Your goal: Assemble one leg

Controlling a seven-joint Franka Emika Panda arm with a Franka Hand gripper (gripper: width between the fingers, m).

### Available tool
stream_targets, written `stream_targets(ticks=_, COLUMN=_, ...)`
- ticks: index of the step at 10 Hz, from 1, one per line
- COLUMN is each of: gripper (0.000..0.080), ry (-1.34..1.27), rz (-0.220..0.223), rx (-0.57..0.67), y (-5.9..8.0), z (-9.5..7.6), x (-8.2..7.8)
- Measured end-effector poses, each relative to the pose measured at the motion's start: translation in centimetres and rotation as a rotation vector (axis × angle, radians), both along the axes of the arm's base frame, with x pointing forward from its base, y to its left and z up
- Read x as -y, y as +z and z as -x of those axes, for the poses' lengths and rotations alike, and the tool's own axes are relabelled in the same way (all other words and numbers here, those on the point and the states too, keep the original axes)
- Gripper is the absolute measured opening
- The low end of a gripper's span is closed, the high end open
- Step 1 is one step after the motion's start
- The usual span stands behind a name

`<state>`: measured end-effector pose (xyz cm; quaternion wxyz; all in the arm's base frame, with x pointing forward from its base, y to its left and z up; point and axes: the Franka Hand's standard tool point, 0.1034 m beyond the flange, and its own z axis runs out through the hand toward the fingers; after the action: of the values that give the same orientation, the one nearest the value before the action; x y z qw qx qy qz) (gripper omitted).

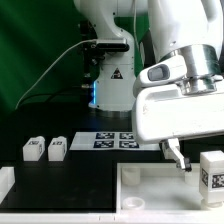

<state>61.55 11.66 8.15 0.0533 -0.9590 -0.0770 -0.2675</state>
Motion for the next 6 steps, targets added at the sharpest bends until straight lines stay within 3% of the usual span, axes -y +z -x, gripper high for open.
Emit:
stream_targets(ticks=1, gripper=0.0649, ry=-0.004, rz=0.003, rx=-0.046, y=1.2, z=0.0, x=0.5)
stream_targets(ticks=3, gripper=0.0649, ry=-0.015, rz=0.0, rx=-0.274, y=2.6, z=0.3, x=0.1)
stream_targets(ticks=6, gripper=0.0649, ry=-0.007, rz=-0.002, rx=-0.564, y=2.4, z=-0.5, x=-0.4)
